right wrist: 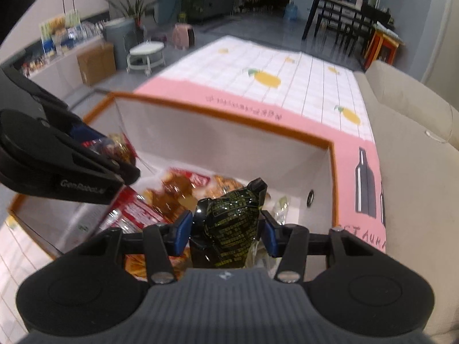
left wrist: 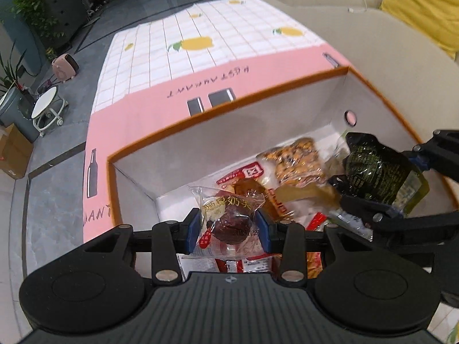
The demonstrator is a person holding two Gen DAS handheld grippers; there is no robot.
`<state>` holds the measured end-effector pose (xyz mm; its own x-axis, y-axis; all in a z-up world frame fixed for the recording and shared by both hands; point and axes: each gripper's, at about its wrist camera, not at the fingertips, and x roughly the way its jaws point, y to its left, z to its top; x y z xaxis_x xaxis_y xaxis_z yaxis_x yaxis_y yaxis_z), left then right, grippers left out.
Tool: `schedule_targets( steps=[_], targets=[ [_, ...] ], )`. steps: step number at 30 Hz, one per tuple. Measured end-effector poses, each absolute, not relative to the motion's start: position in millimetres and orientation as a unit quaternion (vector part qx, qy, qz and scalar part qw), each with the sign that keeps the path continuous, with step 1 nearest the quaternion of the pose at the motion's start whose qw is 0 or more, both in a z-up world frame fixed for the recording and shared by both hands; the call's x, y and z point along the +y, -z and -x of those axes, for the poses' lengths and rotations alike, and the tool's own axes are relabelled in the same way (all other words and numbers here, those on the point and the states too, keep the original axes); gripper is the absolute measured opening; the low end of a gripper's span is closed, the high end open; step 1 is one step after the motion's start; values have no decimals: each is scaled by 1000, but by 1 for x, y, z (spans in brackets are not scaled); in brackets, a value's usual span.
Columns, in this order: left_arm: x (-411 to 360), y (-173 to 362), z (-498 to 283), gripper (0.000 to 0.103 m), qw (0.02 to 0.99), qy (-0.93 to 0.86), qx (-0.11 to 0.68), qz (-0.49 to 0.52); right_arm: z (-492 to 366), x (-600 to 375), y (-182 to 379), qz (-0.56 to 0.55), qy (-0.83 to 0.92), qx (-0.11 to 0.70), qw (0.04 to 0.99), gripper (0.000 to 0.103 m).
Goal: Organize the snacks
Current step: 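Lift both snacks and carry them over the orange box, then lower both snacks into the box and open both tools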
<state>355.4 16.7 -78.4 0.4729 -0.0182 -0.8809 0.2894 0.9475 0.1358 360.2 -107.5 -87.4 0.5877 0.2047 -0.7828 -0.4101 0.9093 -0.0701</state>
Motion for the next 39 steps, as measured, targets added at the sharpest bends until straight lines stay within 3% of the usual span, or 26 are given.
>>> schedule_targets(
  steps=[12, 22, 25, 27, 31, 39],
  targets=[
    [11, 113, -374, 46, 826, 81, 532, -167, -378, -103, 112, 148, -165, 459, 860, 50],
    [22, 113, -375, 61, 829, 69, 537, -139, -374, -96, 109, 166, -167, 462, 855, 53],
    [21, 108, -370, 71, 833, 71, 530, -144, -373, -95, 106, 169, -165, 465, 853, 58],
    [21, 103, -368, 73, 834, 75, 527, -145, -372, -95, 103, 172, -161, 463, 855, 59],
    [18, 91, -363, 77, 839, 72, 516, -155, -372, -95, 92, 171, -155, 460, 858, 79],
    [16, 54, -346, 78, 861, 61, 476, -167, -363, -98, 56, 160, -152, 444, 869, 86]
  ],
)
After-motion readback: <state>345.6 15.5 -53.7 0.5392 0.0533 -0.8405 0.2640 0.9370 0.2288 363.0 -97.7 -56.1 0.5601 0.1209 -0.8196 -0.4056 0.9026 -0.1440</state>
